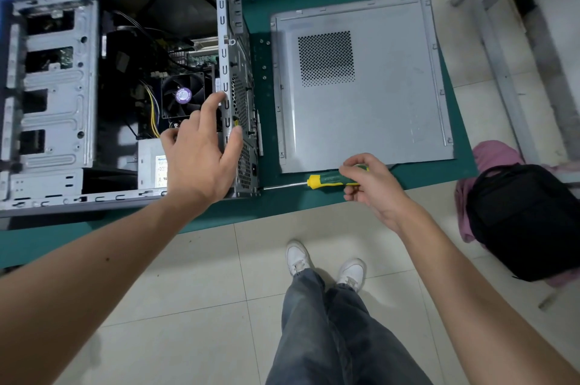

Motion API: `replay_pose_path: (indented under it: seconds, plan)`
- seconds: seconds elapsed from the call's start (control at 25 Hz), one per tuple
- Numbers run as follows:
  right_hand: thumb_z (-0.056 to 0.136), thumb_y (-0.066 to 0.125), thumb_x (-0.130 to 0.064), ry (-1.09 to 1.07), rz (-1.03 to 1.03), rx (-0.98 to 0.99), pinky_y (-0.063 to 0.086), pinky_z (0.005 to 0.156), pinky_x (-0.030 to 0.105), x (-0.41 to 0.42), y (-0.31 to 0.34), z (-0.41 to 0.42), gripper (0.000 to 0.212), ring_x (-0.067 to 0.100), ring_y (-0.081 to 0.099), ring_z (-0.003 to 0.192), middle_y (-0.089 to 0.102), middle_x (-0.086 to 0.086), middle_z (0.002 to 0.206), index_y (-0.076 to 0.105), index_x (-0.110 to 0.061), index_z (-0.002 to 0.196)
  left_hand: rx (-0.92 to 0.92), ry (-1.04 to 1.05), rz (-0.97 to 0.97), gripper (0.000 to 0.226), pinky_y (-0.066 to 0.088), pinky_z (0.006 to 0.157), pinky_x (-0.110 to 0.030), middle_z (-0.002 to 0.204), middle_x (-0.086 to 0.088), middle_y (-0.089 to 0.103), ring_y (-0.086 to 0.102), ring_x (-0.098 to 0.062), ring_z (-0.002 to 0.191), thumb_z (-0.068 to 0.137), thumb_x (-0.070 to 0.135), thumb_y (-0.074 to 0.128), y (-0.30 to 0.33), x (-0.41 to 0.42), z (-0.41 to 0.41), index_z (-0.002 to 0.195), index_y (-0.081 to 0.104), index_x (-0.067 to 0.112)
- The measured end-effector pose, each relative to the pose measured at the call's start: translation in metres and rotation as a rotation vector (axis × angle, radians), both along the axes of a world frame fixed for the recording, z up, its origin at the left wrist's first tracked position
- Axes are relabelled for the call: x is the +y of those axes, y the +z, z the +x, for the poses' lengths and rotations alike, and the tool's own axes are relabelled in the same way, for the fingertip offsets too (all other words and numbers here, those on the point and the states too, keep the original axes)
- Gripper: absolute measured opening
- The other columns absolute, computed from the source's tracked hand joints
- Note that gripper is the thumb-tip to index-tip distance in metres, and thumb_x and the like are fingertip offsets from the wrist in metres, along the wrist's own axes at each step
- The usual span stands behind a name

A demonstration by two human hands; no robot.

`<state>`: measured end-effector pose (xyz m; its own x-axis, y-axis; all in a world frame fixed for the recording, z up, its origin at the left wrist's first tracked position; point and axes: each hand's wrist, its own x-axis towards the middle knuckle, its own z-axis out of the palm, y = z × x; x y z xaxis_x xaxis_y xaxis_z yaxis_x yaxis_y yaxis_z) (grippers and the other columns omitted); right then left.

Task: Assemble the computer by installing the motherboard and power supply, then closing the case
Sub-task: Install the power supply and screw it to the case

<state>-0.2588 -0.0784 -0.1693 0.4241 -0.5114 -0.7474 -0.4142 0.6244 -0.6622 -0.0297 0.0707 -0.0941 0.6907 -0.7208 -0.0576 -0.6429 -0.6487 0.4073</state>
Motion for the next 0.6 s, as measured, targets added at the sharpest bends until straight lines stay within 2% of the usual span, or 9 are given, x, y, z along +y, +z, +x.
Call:
replay_pose_path:
  seconds: [0.08,0.2,0.28,0.4,0.48,0.56,0.6]
  plan:
    - [0.088,0.070,-0.018,-0.036,-0.022,-0.029,0.053,0.060,0.030,-0.0002,-0.0028,-0.0032,0.009,0.013,0.057,0.055,0.060,0.006,0.078,0.063,-0.014,0.092,-0.001,0.002,-0.009,0.047,0.026,0.103,-0.046,0.090,0.008,0.051,0.043,-0.011,0.089,0.097,0.047,0.036,-0.0002,0.0000,0.0009,0.142,0.032,0.033]
    - [0.090,0.067,-0.037,0.081,-0.086,0.135,0.047,0.048,0.027,0.0002,-0.0036,-0.0030,0.031,0.011,0.056,0.048,0.062,0.010,0.071,0.063,-0.007,0.086,-0.005,0.009,-0.010,0.047,0.026,0.103,-0.045,0.088,0.008,0.050,0.045,-0.013,0.089,0.097,0.047,0.037,-0.0011,-0.0005,0.0002,0.142,0.032,0.033]
    - [0.090,0.063,-0.044,0.176,-0.119,0.216,0.042,0.045,0.026,-0.0006,-0.0025,-0.0009,0.038,0.009,0.054,0.046,0.063,0.011,0.069,0.062,-0.007,0.087,-0.002,0.008,-0.009,0.047,0.026,0.103,-0.046,0.088,0.008,0.050,0.045,-0.013,0.089,0.097,0.047,0.037,-0.0016,0.0003,0.0000,0.142,0.032,0.033]
    - [0.091,0.068,-0.030,0.085,-0.019,0.039,0.050,0.056,0.026,-0.0039,0.0010,0.0006,0.020,0.010,0.054,0.055,0.061,0.006,0.081,0.060,-0.013,0.098,-0.004,0.007,-0.012,0.047,0.025,0.103,-0.045,0.088,0.008,0.051,0.045,-0.013,0.088,0.097,0.047,0.036,-0.0003,0.0008,0.0005,0.142,0.032,0.033]
    - [0.090,0.070,-0.018,0.042,-0.034,-0.049,0.052,0.062,0.025,-0.0058,0.0016,-0.0008,0.014,0.011,0.056,0.060,0.058,0.005,0.081,0.062,-0.016,0.101,0.001,0.006,-0.017,0.047,0.025,0.102,-0.045,0.088,0.007,0.051,0.046,-0.013,0.089,0.097,0.048,0.036,0.0003,0.0007,0.0010,0.142,0.032,0.033]
    - [0.089,0.072,-0.025,0.086,-0.119,0.032,0.050,0.055,0.025,-0.0054,-0.0001,0.0006,0.018,0.014,0.056,0.058,0.062,0.004,0.071,0.064,-0.011,0.097,-0.003,0.008,-0.017,0.047,0.025,0.102,-0.044,0.088,0.007,0.052,0.046,-0.014,0.089,0.097,0.048,0.036,-0.0003,-0.0002,0.0009,0.142,0.032,0.033]
    - [0.088,0.071,-0.033,0.130,-0.148,0.110,0.046,0.048,0.025,-0.0052,-0.0004,0.0025,0.028,0.015,0.052,0.053,0.062,0.003,0.063,0.064,-0.007,0.093,-0.005,0.009,-0.014,0.047,0.025,0.101,-0.043,0.088,0.007,0.052,0.046,-0.014,0.089,0.097,0.048,0.036,-0.0009,-0.0004,0.0012,0.142,0.032,0.033]
